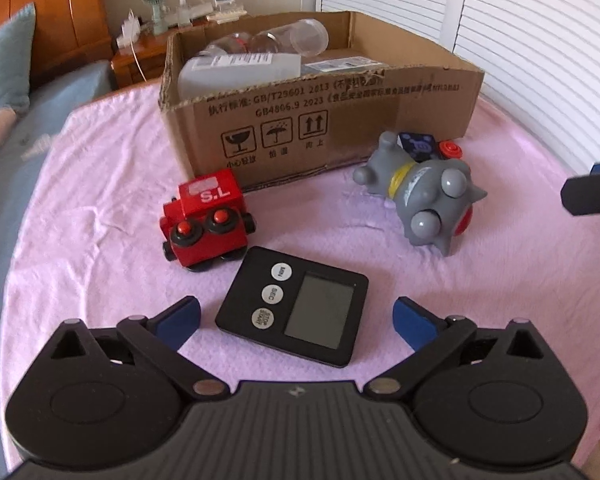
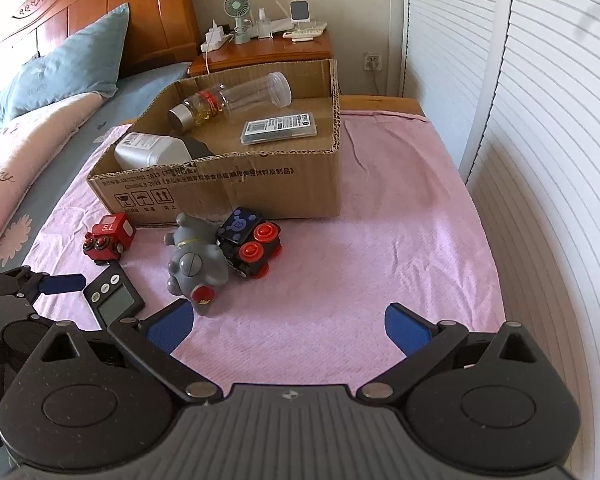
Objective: Organize rigid objects
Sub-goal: 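Grasp the black digital timer with the left tool, then grasp the grey elephant toy with the right tool while the left holds the timer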
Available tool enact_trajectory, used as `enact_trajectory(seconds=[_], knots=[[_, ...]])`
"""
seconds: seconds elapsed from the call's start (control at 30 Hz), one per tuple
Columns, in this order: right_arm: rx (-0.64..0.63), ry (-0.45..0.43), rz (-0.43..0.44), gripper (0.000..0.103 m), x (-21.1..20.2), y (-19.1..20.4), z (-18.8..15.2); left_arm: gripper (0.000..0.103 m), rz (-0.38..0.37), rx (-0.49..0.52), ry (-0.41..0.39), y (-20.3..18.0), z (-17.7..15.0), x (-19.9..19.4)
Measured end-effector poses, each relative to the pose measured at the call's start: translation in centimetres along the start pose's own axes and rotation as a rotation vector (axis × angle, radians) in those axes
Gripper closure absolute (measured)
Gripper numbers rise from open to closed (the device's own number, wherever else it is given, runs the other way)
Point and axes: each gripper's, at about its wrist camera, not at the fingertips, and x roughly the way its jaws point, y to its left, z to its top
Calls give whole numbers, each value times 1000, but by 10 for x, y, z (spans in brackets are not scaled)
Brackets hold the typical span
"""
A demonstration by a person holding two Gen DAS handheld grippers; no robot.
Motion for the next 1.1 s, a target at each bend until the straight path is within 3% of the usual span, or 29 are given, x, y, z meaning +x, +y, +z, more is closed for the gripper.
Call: enact_trajectory(seconds=[0.23, 0.37, 0.43, 0.57, 1.1], knots=[[12, 21, -8, 0, 7, -4, 0, 1, -74, 98, 11, -13, -3, -3], [13, 23, -9, 0, 7, -5, 0, 4, -81, 78, 4, -13, -2, -4], [10, 25, -10, 0, 8, -4, -1, 10, -65, 41, -11, -9, -1, -5], [5, 31, -13, 0, 10, -4, -2, 33, -26, 36, -28, -8, 0, -11], [-82, -18, 4, 0, 24, 29, 14, 33, 126, -163, -28, 26, -26, -33]])
